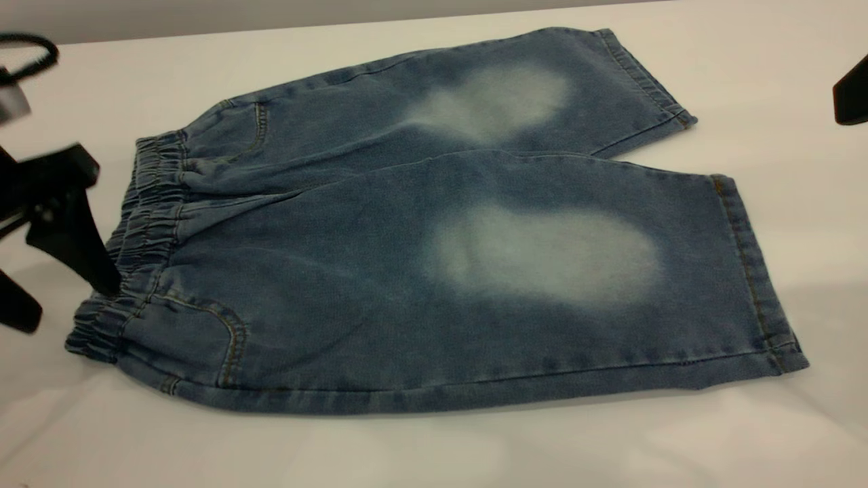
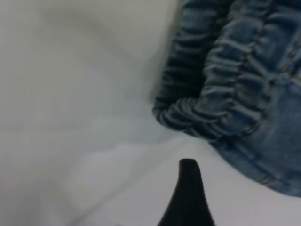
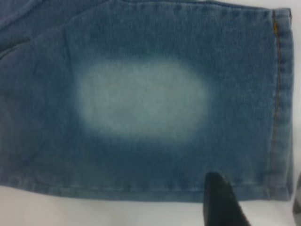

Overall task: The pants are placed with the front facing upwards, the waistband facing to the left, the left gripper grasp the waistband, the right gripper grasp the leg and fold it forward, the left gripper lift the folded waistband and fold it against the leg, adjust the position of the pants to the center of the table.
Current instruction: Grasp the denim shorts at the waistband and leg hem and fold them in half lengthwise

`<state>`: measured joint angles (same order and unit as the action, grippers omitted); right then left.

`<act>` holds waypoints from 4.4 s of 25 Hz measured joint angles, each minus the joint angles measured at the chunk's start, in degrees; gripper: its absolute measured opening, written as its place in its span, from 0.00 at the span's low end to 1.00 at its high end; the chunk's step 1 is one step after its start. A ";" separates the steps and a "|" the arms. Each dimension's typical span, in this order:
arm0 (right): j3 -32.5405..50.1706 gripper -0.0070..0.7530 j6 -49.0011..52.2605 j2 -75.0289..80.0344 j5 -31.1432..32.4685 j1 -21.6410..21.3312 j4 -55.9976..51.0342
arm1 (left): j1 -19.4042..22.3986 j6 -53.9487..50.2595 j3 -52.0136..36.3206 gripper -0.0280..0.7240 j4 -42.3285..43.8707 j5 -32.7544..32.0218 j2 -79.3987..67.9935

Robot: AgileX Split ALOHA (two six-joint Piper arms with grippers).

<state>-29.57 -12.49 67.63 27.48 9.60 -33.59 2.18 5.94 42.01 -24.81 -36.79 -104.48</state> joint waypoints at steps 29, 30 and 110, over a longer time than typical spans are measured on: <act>0.03 0.37 -0.35 -0.05 -0.38 0.00 0.11 | 0.00 -4.46 2.51 0.73 -1.58 6.49 -10.08; 0.03 0.37 -0.35 -0.05 -0.38 0.00 0.05 | 0.00 -3.80 3.09 0.73 -2.26 6.20 -10.08; 2.24 0.68 -36.99 45.12 4.22 -10.13 -35.85 | -0.03 14.16 3.87 0.22 -13.37 4.33 -3.85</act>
<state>-27.32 -49.47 112.75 31.70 -0.53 -69.44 2.15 20.10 45.88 -38.18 -32.46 -108.33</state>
